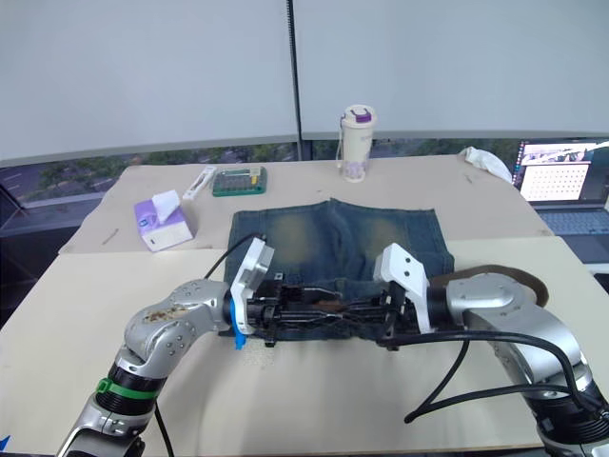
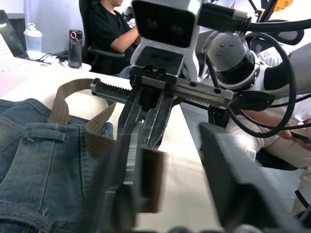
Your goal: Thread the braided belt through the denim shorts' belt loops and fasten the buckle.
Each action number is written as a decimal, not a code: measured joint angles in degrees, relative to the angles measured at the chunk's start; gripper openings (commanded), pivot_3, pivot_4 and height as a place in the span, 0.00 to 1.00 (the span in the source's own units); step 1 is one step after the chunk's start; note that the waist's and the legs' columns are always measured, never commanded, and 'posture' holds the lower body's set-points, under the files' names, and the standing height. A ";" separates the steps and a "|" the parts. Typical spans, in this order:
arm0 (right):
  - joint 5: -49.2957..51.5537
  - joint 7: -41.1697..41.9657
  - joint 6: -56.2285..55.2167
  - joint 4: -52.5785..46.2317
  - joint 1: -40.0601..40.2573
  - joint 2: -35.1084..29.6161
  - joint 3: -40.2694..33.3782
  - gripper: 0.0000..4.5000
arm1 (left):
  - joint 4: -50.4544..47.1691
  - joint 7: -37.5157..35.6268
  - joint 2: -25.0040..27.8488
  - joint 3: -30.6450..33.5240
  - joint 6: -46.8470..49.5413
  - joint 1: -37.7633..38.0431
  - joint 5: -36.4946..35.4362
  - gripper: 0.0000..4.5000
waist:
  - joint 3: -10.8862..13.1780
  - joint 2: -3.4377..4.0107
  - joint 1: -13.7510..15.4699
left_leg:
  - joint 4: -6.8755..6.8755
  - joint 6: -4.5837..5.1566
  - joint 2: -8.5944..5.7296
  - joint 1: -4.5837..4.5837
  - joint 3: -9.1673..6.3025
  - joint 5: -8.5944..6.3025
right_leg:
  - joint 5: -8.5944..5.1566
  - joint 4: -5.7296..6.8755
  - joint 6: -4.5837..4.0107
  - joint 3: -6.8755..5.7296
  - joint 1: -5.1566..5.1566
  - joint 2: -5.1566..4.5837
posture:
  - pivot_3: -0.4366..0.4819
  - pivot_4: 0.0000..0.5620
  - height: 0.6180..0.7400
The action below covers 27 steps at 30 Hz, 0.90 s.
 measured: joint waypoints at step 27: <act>28.91 -14.58 12.25 -6.76 25.41 7.52 -32.69 0.99 | 4.51 11.97 -8.22 8.00 5.32 -0.37 -5.91 0.00 | -0.01 -0.11 0.92 | -0.01 0.05 0.07 -0.08 -0.04 -0.02 | -0.01 0.05 0.02 0.07 0.05 -0.01 | 0.48 0.27 1.00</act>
